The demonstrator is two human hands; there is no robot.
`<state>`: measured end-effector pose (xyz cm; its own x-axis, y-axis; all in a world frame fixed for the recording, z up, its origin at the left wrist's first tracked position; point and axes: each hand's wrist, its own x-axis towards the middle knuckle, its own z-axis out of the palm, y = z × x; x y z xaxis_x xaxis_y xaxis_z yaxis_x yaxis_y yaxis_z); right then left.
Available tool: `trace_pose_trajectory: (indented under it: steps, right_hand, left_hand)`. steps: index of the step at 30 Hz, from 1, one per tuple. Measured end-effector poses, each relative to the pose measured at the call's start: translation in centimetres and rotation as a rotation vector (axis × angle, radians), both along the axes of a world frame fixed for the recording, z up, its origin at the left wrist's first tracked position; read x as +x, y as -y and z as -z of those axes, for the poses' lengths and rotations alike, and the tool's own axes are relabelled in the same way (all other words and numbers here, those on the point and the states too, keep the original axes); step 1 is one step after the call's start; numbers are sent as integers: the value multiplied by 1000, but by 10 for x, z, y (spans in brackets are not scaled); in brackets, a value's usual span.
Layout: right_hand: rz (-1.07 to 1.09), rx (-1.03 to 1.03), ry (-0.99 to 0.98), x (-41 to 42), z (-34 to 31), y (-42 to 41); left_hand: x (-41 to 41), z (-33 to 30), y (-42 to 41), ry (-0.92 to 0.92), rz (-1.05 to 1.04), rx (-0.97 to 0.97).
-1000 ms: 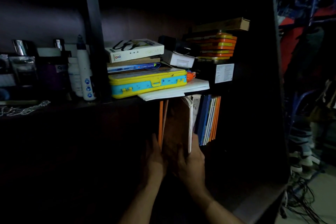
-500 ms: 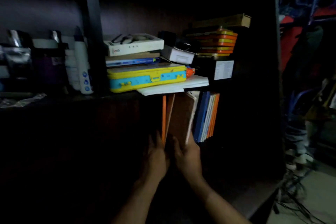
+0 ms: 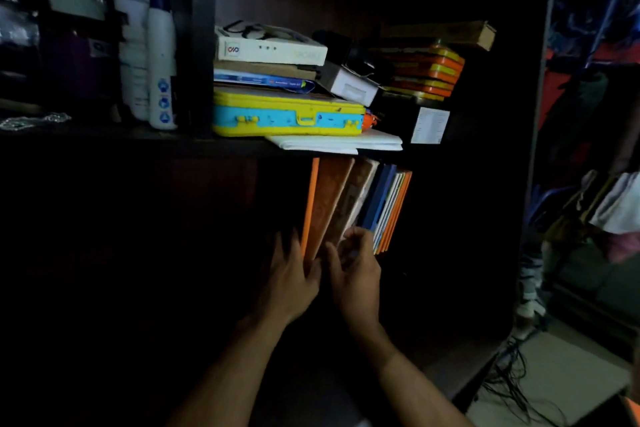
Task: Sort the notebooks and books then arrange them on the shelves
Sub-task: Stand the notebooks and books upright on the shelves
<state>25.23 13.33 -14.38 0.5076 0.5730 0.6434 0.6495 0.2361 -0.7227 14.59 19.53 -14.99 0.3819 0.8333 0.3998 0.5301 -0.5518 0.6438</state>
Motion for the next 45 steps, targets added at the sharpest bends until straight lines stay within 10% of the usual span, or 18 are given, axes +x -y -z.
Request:
trace_pose_trajectory:
  steps: [8, 17, 28, 36, 45]
  right_hand:
    - [-23, -21, 8, 9, -6, -19]
    - [32, 81, 328, -3, -2, -17]
    - [-14, -276, 437, 2, 12, 1]
    - [-126, -159, 213, 1, 1, 136]
    - [189, -470, 139, 89, -34, 363]
  left_hand:
    - [11, 0, 6, 145, 112, 96]
    - [10, 1, -2, -135, -35, 206]
    - [1, 4, -4, 19, 41, 361]
    - [4, -18, 108, 156, 119, 171]
    - [86, -30, 312, -165, 610, -48]
